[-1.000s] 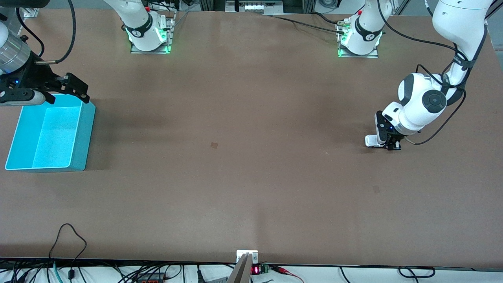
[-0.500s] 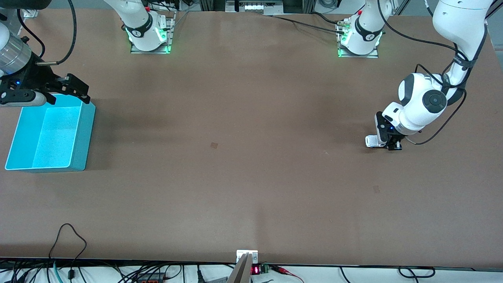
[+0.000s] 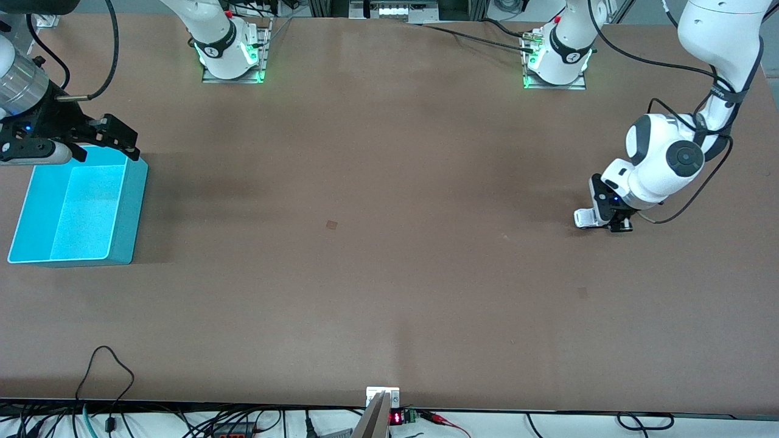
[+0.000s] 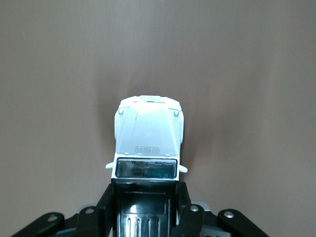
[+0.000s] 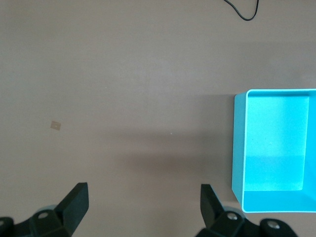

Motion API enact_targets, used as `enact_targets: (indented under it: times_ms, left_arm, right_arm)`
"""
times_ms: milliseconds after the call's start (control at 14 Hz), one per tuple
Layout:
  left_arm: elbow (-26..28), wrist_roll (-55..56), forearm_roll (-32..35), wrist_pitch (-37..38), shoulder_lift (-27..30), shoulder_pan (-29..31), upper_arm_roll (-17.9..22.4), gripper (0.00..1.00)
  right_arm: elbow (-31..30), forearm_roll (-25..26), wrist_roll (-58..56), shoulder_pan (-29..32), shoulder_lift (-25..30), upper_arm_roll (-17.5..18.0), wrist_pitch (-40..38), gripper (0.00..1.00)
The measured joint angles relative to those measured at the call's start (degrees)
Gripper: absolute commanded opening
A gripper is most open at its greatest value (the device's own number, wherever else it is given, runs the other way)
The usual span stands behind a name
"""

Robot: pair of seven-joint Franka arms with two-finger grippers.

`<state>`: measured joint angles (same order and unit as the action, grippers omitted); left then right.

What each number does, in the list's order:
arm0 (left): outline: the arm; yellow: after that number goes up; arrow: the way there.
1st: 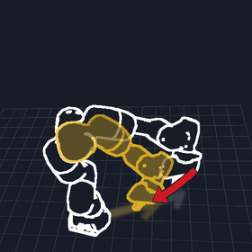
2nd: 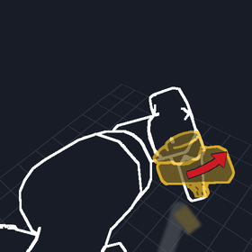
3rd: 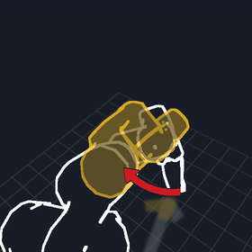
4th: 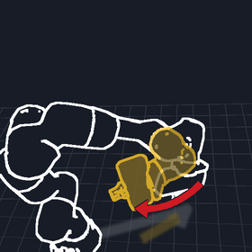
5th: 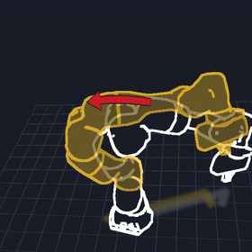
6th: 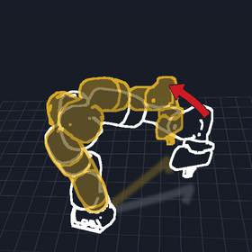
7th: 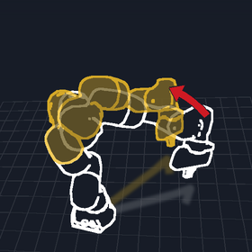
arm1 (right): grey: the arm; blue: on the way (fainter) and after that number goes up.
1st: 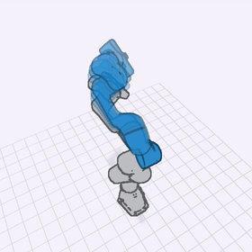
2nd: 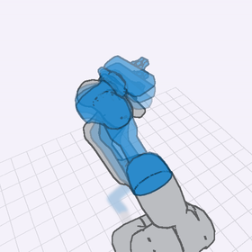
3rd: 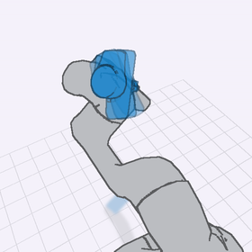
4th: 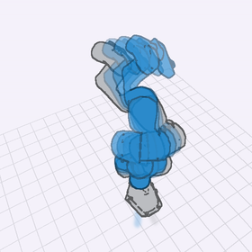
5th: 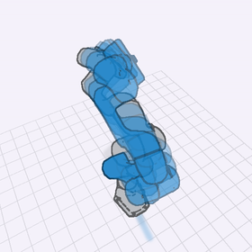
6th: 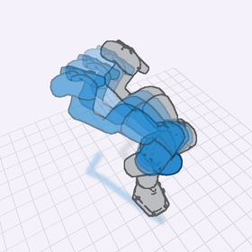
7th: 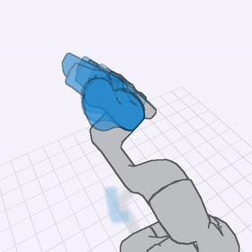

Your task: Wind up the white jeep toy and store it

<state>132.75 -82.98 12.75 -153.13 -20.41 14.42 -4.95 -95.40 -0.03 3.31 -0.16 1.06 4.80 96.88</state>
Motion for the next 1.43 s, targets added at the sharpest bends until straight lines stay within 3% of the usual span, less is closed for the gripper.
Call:
enact_targets:
  times_ms: [429, 1071, 1143, 1214, 1429]
  left_arm:
    - [-2.4, -10.0, 1.1, 0.5, -1.5, 7.4, 0.2, 0.09]
    - [-4.9, -16.1, 1.1, 0.6, -3.0, 12.0, 0.2, 0.13]
    - [-5.0, -16.3, 1.1, 0.6, -3.1, 12.2, 0.2, 0.3]
    - [-5.1, -16.4, 1.1, 0.6, -3.2, 12.3, 0.2, 0.99]
    - [-5.2, -16.5, 1.2, 1.0, -4.2, 12.4, 0.2, 1.0]
  right_arm:
    - [0.0, 0.0, 0.0, 0.0, 0.0, 0.0, 0.0, 1.0]
    - [0.0, 0.0, 0.0, 0.0, 0.0, 0.0, 0.0, 1.0]
    - [0.0, 0.0, 0.0, 0.0, 0.0, 0.0, 0.0, 1.0]
    - [0.0, 0.0, 0.0, 0.0, 0.0, 0.0, 0.0, 1.0]
    - [0.0, 0.0, 0.0, 0.0, 0.0, 0.0, 0.0, 1.0]
